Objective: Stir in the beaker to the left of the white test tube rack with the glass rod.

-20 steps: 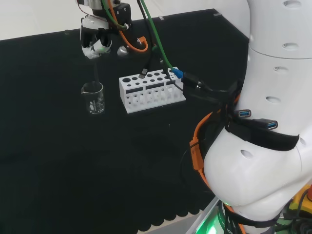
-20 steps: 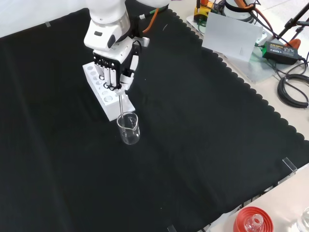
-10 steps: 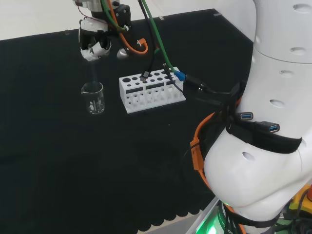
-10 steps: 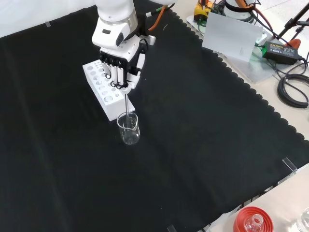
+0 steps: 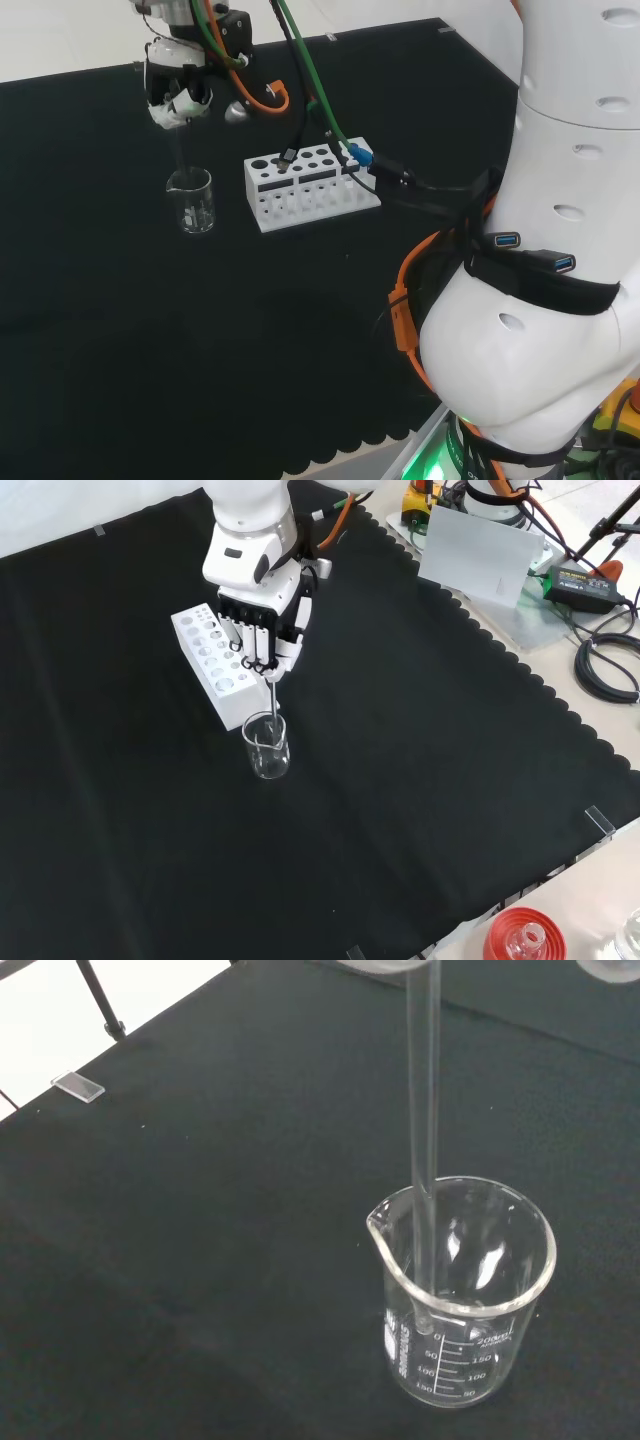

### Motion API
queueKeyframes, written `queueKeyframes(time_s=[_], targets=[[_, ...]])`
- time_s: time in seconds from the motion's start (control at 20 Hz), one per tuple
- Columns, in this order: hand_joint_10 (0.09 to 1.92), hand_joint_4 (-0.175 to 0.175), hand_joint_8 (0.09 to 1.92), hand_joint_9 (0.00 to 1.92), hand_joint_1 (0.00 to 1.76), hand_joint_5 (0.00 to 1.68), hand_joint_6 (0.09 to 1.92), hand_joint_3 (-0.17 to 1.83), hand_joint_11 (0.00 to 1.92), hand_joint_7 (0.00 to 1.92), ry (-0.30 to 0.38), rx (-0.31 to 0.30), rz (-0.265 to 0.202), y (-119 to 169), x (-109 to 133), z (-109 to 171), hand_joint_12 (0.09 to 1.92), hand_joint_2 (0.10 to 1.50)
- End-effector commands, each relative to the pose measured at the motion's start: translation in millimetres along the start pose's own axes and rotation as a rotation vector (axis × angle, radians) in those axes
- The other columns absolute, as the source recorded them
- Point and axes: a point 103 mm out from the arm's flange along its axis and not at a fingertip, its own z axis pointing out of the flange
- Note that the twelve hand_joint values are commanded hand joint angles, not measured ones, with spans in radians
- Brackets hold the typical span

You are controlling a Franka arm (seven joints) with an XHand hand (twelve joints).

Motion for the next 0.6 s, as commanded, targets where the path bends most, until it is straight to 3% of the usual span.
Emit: queueKeyframes(time_s=[0.05, 0.25, 0.6], targets=[[0.52, -0.175, 0.78, 1.64, 1.32, 1.22, 0.41, -0.17, 1.52, 1.28, -0.001, -0.003, -0.006, 3, 3, -6, 0.72, 1.09], [0.52, -0.175, 0.78, 1.64, 1.32, 1.22, 0.41, -0.17, 1.52, 1.28, -0.012, 0.000, -0.027, 14, 14, -6, 0.72, 1.09], [0.52, -0.175, 0.78, 1.64, 1.32, 1.22, 0.41, -0.17, 1.52, 1.28, -0.009, -0.020, -0.037, 7, 15, -11, 0.72, 1.09]])
